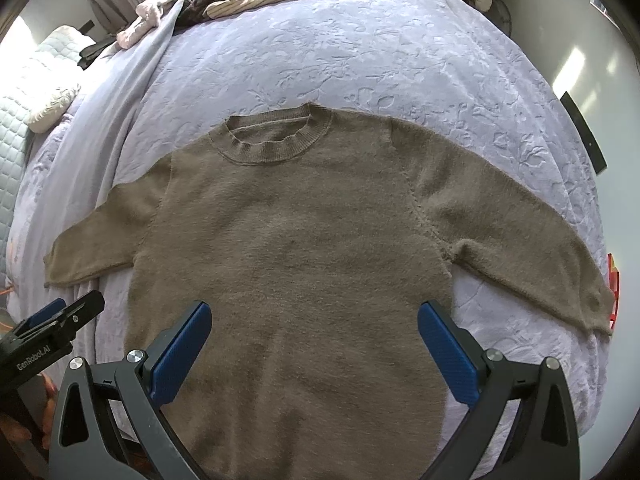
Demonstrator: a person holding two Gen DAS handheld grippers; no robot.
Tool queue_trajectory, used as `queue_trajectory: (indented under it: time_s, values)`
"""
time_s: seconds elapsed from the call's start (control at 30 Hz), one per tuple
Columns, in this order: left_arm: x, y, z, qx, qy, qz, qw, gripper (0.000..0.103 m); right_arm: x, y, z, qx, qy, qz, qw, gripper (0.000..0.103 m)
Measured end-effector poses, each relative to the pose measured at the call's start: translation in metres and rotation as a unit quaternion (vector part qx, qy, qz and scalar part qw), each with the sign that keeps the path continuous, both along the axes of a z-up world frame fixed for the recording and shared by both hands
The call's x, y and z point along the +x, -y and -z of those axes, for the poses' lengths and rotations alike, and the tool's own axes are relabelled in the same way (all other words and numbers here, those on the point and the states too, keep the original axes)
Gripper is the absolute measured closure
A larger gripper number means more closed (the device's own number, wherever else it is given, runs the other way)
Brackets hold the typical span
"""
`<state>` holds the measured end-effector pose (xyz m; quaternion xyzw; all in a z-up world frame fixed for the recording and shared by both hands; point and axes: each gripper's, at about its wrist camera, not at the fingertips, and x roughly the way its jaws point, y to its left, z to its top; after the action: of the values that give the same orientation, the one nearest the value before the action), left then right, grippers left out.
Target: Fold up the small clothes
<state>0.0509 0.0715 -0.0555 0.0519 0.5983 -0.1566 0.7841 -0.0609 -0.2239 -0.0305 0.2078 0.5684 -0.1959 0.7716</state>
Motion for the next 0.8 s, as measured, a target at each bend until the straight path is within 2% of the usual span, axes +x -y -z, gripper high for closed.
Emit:
queue_trajectory:
  time_s: [0.8]
  values:
    - [0.019,-0.018,0.019,-0.033,-0.010,-0.001,0.9994,0.000,0.018,-0.014,0.012,0.000,0.001,-0.009,1.000,0.000]
